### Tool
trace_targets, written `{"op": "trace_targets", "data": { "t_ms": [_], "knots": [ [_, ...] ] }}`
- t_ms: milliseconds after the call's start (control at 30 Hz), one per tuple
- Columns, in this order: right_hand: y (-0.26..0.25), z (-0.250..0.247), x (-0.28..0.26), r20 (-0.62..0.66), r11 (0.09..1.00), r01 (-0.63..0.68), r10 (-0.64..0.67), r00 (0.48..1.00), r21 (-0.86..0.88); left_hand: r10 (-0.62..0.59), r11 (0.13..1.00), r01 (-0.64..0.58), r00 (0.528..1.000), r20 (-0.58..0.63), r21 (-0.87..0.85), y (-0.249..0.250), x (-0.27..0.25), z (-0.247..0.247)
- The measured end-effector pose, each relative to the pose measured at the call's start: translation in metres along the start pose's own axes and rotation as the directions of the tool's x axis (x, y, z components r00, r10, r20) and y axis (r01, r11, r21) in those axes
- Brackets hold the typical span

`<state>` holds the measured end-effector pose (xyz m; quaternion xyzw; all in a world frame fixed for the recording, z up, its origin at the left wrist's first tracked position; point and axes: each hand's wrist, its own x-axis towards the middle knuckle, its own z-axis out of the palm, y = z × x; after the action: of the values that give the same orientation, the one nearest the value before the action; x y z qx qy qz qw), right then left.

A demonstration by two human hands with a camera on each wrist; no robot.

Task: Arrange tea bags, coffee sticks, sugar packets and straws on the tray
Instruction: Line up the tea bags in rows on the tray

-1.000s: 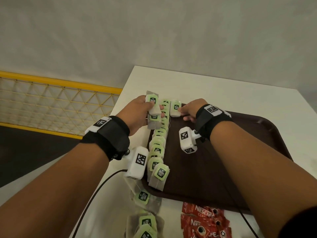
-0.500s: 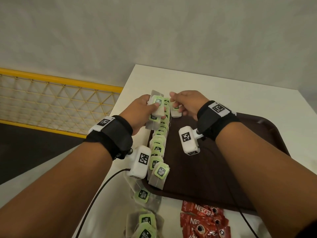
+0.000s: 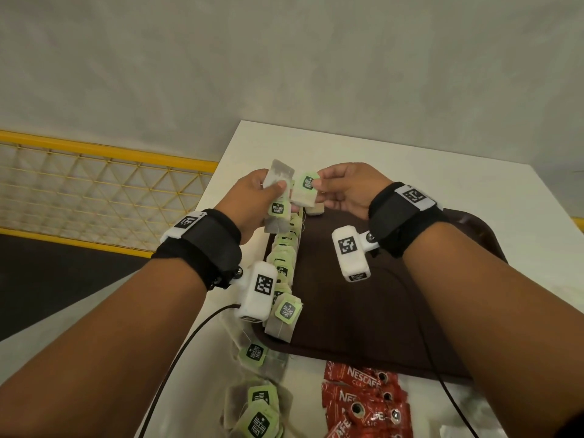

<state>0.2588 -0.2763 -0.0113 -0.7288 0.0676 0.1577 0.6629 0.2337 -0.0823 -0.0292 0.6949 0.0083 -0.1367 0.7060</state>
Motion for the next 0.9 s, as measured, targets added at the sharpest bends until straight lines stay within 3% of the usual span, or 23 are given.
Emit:
{"op": "trace_targets", "data": {
  "t_ms": [233, 500, 733, 900],
  "knots": [
    [0.023, -0.016, 0.009, -0.083, 0.965, -0.208, 0.197, 0.977, -0.159, -0.053, 0.998, 0.052, 0.998, -0.035, -0.034, -0.006, -0.003, -0.004],
    [0.023, -0.001, 0.024, -0.223, 0.940, -0.223, 0.167, 0.960, -0.257, -0.151, 0.951, 0.149, 0.988, 0.017, -0.271, -0.001, -0.005, -0.011],
    [0.022, 0.011, 0.028, -0.277, 0.905, -0.272, 0.183, 0.943, -0.328, -0.145, 0.968, 0.142, 0.989, -0.001, -0.207, -0.005, -0.008, -0.013],
    [0.023, 0.011, 0.026, -0.283, 0.860, -0.215, 0.086, 0.955, -0.462, -0.108, 0.981, 0.098, 0.993, -0.050, -0.170, -0.005, -0.010, -0.019]
  ]
}}
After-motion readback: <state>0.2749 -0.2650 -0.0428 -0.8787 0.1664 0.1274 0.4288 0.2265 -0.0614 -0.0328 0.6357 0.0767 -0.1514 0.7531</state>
